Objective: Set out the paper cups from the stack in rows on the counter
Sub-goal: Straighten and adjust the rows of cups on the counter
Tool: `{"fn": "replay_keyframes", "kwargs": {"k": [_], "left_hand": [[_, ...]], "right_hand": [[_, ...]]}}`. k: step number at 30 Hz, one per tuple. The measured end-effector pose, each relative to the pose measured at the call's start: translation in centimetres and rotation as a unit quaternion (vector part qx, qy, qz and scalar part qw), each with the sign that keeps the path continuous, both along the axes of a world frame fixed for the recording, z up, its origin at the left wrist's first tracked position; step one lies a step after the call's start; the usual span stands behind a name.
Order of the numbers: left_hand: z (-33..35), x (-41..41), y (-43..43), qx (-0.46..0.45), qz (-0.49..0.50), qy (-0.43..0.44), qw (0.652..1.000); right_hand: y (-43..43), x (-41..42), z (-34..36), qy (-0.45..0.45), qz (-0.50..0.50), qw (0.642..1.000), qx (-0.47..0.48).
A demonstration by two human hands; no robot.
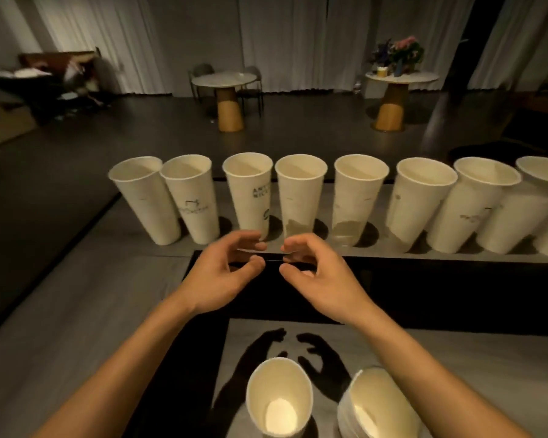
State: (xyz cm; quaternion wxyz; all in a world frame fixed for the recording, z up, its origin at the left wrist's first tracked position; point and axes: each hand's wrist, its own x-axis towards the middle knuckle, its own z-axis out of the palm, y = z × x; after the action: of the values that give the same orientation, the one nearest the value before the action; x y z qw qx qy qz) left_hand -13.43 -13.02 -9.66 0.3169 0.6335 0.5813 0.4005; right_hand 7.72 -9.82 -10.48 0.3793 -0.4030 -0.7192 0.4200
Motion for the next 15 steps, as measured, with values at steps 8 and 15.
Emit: {"fn": "replay_keyframes", "kwargs": {"k": [8,15], "left_hand": [[-0.2,-11.0,-1.6,0.045,0.266,-0.008,0.963],[-1.9,-15.7,1.3,0.005,0.362,0.001,0.932]], "right_hand": [[0.5,-13.6,0.6,-0.044,0.073,0.996,-0.031],[1.8,-19.9,-0.7,-0.061,-0.092,0.994,-0.017]]}}
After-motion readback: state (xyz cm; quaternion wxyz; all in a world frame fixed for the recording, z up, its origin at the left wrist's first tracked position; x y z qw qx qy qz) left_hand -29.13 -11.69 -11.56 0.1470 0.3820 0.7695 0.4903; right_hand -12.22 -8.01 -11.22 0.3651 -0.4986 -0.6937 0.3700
